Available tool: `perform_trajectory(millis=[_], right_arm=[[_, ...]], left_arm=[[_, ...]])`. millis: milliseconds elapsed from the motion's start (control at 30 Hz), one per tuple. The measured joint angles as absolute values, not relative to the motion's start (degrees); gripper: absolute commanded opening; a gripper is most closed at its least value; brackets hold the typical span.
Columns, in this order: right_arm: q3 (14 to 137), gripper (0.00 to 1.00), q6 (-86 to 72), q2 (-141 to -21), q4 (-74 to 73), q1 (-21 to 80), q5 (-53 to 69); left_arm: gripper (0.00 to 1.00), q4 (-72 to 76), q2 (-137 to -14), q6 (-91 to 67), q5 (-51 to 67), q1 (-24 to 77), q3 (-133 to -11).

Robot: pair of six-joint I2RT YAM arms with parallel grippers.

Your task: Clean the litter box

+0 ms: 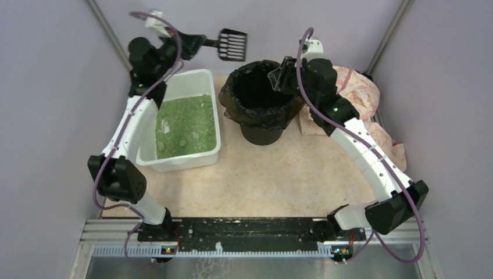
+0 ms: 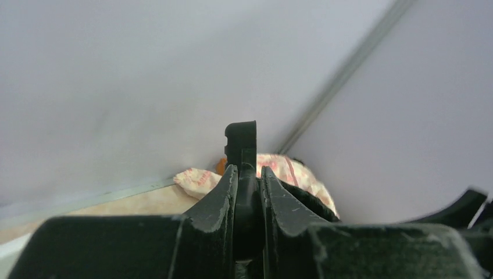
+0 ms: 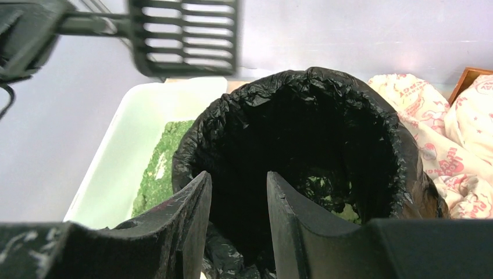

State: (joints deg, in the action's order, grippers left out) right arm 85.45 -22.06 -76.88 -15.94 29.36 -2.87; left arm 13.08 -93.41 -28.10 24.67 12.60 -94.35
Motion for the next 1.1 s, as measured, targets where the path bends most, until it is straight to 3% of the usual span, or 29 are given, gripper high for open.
perform_trajectory(millis=[133,267,700,1100], right_arm=[[83.99,0.41,-23.03,-76.88,-15.33,29.34,-2.42],[83.26,0.41,-23.77,-77.45,-15.40,29.34,-1.58],[84.09,0.42,-23.27,-82.83,-15.99,29.34,2.20],[85.62,0.42,-20.73,-84.97,-17.47,29.30,4.32]], left_arm=[[0.00,18.44,-91.00,-42.00,26.11,-0.69,-88.68],[0.00,15.18,-87.53,-44.58,22.44,-7.29,-84.90],[0.00,5.67,-75.79,-37.85,8.12,-7.20,-65.54],[0.00,0.73,-87.85,-38.13,10.41,-9.63,-63.18]])
